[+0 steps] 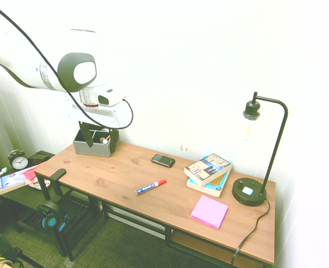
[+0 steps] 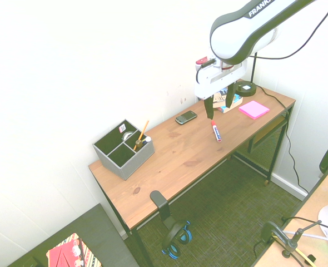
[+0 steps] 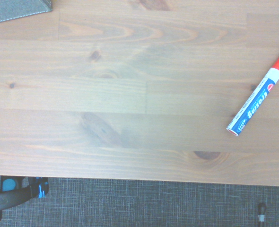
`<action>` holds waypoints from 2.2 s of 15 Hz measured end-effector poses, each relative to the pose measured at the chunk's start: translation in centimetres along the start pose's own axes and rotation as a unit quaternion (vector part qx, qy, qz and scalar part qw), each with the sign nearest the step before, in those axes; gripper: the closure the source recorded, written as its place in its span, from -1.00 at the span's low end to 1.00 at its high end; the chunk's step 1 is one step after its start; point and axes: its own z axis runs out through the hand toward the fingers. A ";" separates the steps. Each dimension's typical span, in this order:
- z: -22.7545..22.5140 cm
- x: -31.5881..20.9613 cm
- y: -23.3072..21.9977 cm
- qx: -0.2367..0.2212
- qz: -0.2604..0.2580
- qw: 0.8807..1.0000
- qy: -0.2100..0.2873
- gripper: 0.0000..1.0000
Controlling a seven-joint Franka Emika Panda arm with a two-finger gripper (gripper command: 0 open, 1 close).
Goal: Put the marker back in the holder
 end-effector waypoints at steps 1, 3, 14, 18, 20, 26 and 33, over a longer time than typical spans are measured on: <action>0.0 0.0 0.0 0.000 0.001 1.000 -0.001 -1.00; 0.8 1.3 -0.2 0.022 0.046 0.999 0.020 -1.00; 17.8 11.5 1.9 0.017 0.190 0.981 0.026 1.00; 19.4 12.9 1.4 0.029 0.199 0.979 0.015 1.00; 20.2 13.2 1.6 0.031 0.202 0.979 0.009 1.00; 21.7 13.6 2.1 0.039 0.196 0.980 -0.001 1.00; 22.2 13.8 2.7 0.042 0.199 0.979 -0.007 1.00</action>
